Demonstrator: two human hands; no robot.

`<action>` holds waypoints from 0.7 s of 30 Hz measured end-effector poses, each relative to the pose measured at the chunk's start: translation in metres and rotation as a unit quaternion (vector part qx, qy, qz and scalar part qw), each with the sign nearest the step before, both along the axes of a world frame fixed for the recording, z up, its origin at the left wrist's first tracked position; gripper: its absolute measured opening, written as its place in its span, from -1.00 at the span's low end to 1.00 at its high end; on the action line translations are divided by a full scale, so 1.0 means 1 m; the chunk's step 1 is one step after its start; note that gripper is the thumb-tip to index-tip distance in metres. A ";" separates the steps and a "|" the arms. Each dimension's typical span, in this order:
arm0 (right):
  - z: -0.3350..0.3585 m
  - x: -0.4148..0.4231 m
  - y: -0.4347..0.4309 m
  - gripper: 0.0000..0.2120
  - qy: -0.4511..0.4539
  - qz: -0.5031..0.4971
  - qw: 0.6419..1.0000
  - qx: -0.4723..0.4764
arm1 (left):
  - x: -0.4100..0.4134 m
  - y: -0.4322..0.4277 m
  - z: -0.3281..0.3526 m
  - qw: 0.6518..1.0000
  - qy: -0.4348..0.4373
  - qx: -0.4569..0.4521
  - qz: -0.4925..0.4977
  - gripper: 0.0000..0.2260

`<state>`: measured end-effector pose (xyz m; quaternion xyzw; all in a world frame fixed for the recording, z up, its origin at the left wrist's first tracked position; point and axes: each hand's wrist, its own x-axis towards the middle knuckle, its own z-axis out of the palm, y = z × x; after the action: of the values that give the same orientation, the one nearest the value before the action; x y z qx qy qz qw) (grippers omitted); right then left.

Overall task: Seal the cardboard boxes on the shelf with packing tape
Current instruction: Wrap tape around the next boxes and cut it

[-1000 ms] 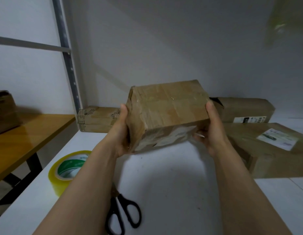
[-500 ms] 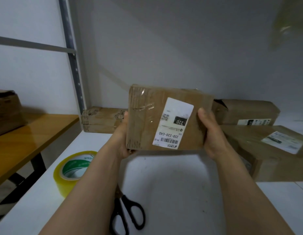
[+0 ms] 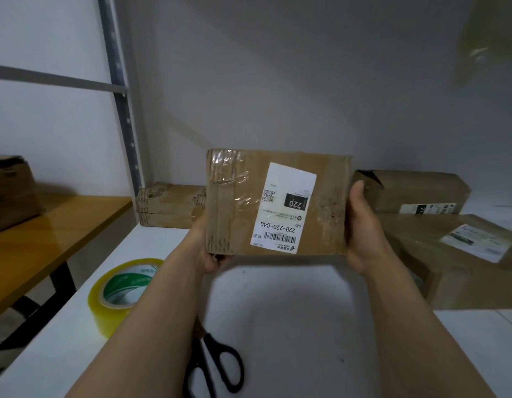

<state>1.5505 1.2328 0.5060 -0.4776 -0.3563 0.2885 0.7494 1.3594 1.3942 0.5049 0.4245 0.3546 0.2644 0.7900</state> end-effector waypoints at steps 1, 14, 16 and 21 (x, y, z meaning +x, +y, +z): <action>0.001 0.001 0.000 -0.29 -0.005 -0.001 1.000 -0.004 | -0.001 -0.001 0.001 1.000 0.001 -0.006 -0.001 -0.65; -0.004 0.000 0.005 -0.61 -0.089 -0.027 0.996 -0.018 | -0.003 0.000 -0.002 0.997 0.003 -0.073 -0.014 -0.56; -0.003 0.002 0.005 -0.63 -0.094 -0.029 0.995 -0.024 | -0.003 -0.001 -0.001 0.997 -0.006 -0.079 -0.017 -0.55; -0.006 0.003 0.010 -0.70 -0.100 -0.065 0.992 -0.047 | -0.003 -0.002 0.002 0.997 0.014 -0.076 -0.020 -0.57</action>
<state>1.5530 1.2428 0.5000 -0.5612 -0.3838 0.2065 0.7037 1.3568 1.3927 0.5070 0.3738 0.3761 0.2154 0.8200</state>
